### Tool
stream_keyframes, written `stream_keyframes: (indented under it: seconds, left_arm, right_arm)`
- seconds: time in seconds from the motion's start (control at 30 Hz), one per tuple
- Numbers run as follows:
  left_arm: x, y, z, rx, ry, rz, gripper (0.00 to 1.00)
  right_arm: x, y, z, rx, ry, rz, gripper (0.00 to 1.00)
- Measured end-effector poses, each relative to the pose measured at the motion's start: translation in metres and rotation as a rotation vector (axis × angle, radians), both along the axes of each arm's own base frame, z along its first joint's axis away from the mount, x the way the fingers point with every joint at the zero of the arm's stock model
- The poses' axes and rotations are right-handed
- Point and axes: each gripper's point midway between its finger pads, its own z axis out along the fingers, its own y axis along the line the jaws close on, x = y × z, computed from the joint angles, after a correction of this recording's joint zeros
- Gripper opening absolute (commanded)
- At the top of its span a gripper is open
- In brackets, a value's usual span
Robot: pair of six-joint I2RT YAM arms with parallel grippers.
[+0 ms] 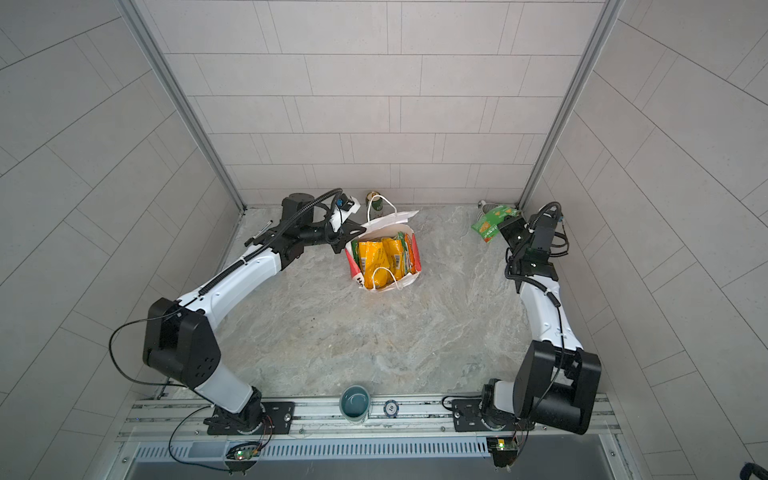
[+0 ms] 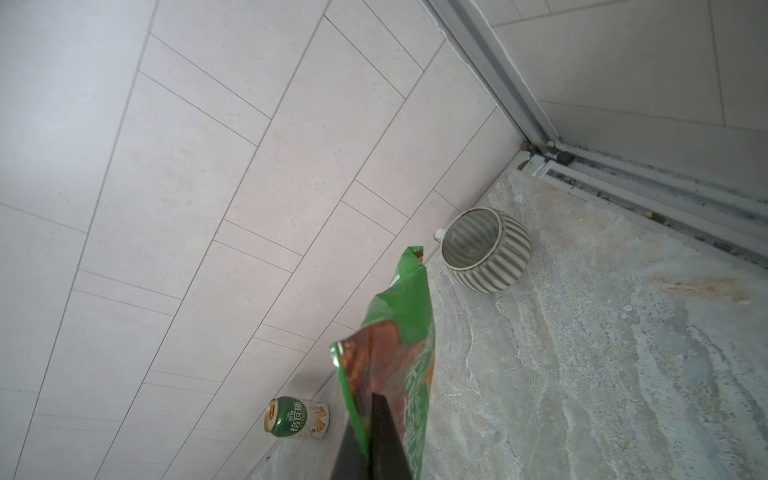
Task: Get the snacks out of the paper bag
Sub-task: 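Carry the green chip bag beside the paper bag and release it with the right gripper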
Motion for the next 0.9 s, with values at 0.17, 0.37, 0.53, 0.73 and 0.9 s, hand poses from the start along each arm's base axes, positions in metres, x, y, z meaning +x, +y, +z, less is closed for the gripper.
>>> stream_keyframes:
  seconds: [0.17, 0.37, 0.53, 0.73, 0.9]
  left_arm:
    - [0.000, 0.000, 0.000, 0.001, 0.000, 0.002, 0.00]
    - [0.000, 0.000, 0.000, 0.001, 0.000, 0.002, 0.00]
    - [0.003, -0.001, -0.002, -0.005, 0.000, -0.001, 0.00]
    - [0.007, -0.003, -0.002, -0.017, -0.004, 0.001, 0.00]
    - [0.007, -0.003, -0.002, -0.020, 0.001, 0.003, 0.00]
  right_arm:
    - [-0.005, 0.000, -0.065, 0.118, 0.066, -0.037, 0.00]
    - [-0.029, -0.004, -0.120, 0.184, 0.130, -0.128, 0.00]
    - [-0.036, -0.014, -0.135, 0.219, 0.111, -0.206, 0.00]
    - [-0.028, -0.023, -0.157, 0.274, 0.117, -0.263, 0.00]
    - [-0.022, -0.029, -0.172, 0.303, 0.115, -0.297, 0.05]
